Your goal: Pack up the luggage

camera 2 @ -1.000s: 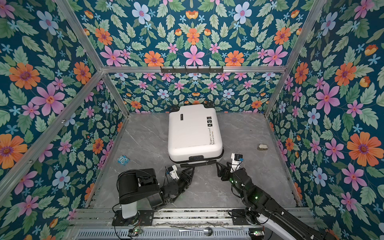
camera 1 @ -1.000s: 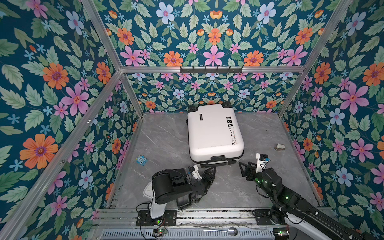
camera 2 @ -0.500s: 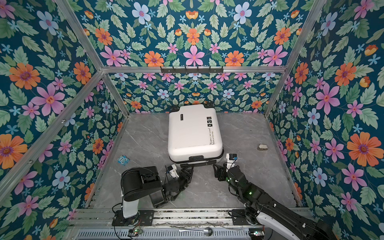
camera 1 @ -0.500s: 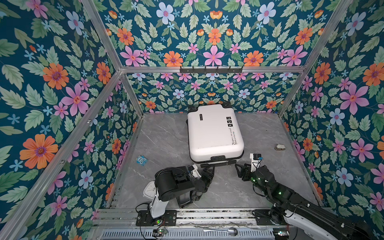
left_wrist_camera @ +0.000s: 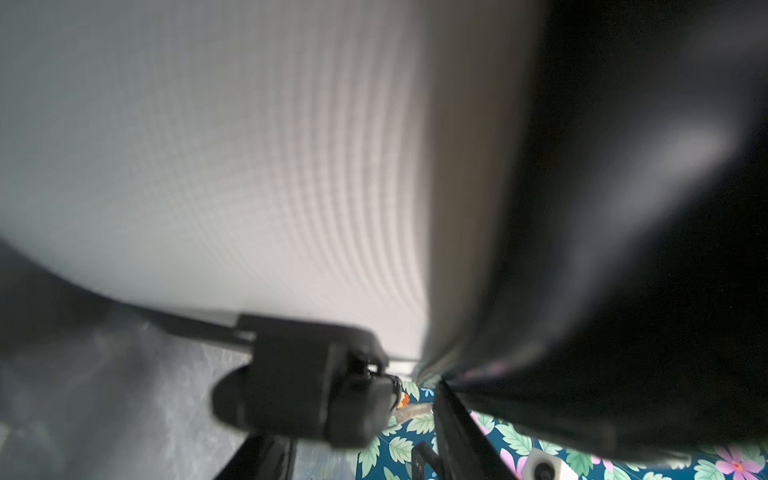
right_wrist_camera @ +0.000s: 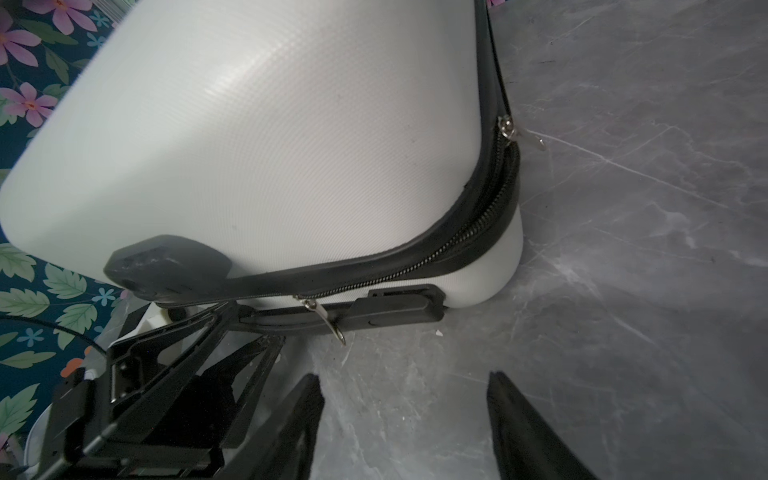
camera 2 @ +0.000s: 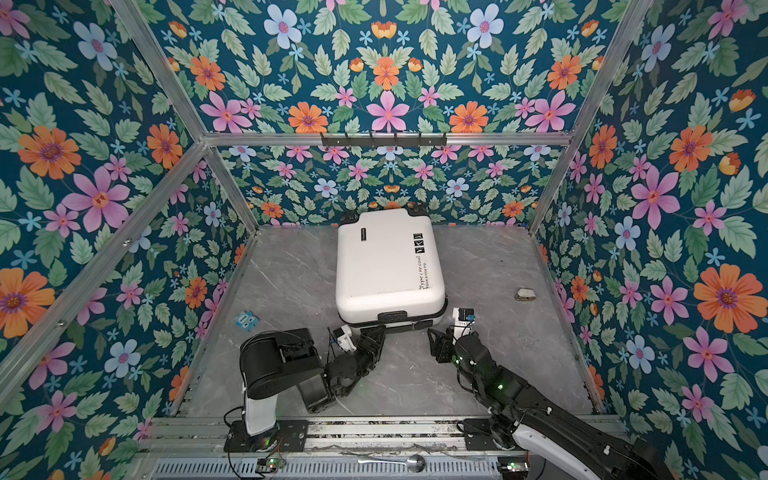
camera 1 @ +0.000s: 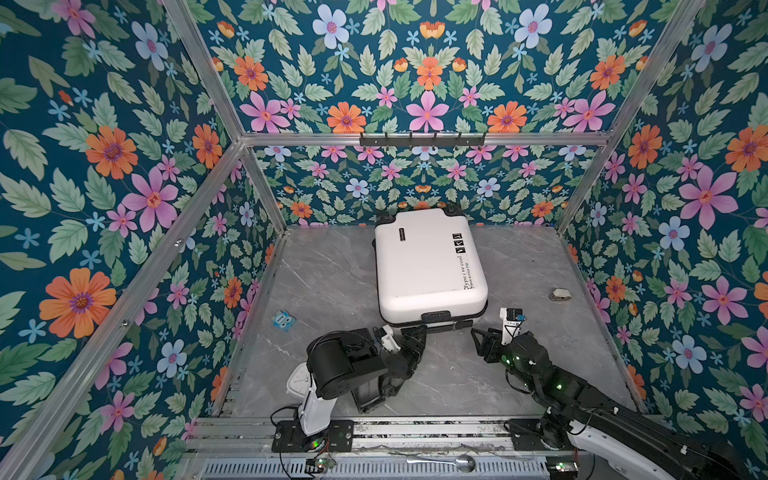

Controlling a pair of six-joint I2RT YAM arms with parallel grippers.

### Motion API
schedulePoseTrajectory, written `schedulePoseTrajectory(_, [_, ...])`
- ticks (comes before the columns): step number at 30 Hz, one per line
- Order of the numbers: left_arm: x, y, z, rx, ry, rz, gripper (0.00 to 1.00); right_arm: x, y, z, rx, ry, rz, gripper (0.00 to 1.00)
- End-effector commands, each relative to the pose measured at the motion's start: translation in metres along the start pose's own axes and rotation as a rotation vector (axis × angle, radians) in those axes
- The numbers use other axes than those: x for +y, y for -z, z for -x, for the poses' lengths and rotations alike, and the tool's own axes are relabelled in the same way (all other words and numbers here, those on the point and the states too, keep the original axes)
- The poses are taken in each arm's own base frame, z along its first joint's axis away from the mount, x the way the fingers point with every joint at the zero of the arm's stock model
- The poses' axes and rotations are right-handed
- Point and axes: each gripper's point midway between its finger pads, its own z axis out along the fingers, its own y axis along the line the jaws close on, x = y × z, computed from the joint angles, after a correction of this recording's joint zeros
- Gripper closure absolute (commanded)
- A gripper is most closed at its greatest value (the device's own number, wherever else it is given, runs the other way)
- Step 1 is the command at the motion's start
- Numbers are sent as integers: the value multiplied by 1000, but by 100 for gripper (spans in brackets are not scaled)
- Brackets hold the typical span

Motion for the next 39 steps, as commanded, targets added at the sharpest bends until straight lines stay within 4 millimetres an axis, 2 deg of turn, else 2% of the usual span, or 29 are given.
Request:
schedulePoseTrajectory(1, [-10,-2,-3,17,42,-42,50,7,-1,4,-20,-18,34,38])
schedulePoseTrajectory(8, [7,-3,-2,10,65,-2,58,12,-7,0,-9,-19,64,40])
schedulePoseTrajectory(14, [13,-2,-1,3,67,12,65,27,-18,-1,-2,0,113,43])
schedulePoseTrajectory(25, [15,-2,-1,6,66,17,68,46,-42,-3,4,16,155,56])
schedulePoseTrajectory(39, [15,-2,-3,15,64,19,70,41,-60,-6,-23,5,121,70])
